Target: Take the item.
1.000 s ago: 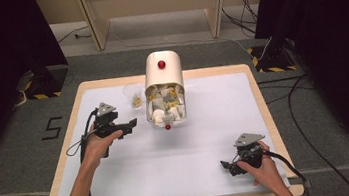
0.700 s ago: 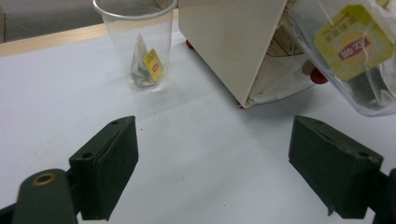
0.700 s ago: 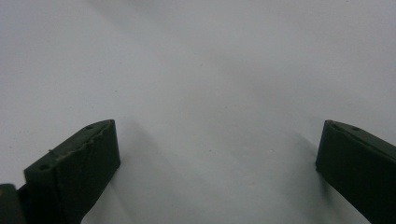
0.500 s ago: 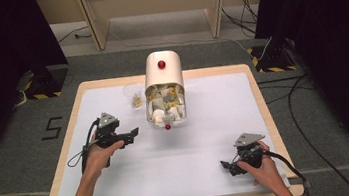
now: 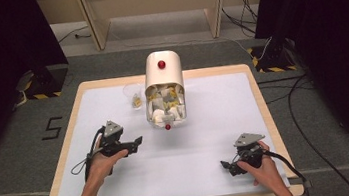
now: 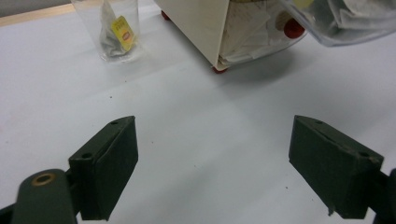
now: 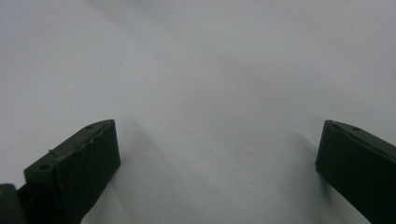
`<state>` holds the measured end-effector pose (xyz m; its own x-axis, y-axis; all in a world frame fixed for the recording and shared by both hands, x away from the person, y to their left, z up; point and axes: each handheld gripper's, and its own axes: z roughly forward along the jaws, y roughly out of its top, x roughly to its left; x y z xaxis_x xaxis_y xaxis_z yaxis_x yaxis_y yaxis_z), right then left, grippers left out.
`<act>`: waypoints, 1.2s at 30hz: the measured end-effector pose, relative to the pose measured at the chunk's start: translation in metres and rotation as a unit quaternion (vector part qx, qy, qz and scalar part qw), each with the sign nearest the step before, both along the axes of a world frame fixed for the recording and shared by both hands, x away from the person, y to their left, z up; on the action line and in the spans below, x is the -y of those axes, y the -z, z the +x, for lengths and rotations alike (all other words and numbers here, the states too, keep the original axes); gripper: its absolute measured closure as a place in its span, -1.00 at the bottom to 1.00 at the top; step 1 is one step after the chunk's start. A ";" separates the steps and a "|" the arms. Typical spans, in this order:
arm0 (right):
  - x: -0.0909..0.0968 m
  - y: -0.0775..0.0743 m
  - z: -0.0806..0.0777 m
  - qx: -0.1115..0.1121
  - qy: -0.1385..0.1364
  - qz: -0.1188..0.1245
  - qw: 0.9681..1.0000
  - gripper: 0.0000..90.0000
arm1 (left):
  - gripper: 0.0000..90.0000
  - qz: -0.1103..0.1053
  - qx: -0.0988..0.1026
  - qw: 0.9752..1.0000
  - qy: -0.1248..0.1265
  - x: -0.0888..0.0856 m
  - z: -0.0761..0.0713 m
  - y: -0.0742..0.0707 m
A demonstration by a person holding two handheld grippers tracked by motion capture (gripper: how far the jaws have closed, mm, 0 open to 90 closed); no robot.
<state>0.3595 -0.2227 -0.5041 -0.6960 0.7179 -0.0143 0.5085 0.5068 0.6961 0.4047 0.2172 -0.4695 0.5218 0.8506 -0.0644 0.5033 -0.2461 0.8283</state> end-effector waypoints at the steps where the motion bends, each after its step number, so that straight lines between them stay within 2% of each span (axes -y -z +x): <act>1: 0.000 0.000 0.000 0.002 -0.001 -0.001 1.000 -1.00 | -0.66 -0.002 -0.001 1.000 0.000 0.000 -0.001 0.001; 9: 0.000 0.000 0.000 0.000 0.000 0.000 1.000 -1.00 | -0.66 -0.004 -0.012 1.000 0.008 0.002 -0.014 0.014; 13: 0.000 0.000 0.001 0.003 -0.002 -0.002 1.000 -1.00 | -0.66 0.008 -0.016 1.000 0.021 0.004 -0.021 0.017; 14: 0.000 0.000 0.000 0.001 -0.001 -0.001 1.000 -1.00 | -0.66 0.005 -0.022 1.000 0.022 0.005 -0.022 0.018; 18: 0.000 0.000 0.001 0.003 -0.003 -0.002 1.000 -1.00 | -0.66 0.009 -0.023 0.999 0.030 0.006 -0.028 0.020; 20: 0.000 0.000 0.000 0.000 0.000 0.000 1.000 -1.00 | -0.66 0.001 -0.030 0.999 0.036 0.008 -0.031 0.021; 23: 0.000 0.000 0.001 0.003 -0.002 -0.002 1.000 -1.00 | -0.66 0.007 -0.032 0.998 0.045 0.010 -0.037 0.023; 36: 0.000 0.000 0.001 0.003 -0.003 -0.002 1.000 -1.00 | -0.66 0.016 -0.038 0.998 0.046 0.008 -0.050 0.031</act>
<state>0.3600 -0.2231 -0.5041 -0.6995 0.7143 -0.0207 0.5019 0.5116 0.6974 0.3543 0.2092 -0.5009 0.5927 0.8014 -0.0803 0.5383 -0.3200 0.7796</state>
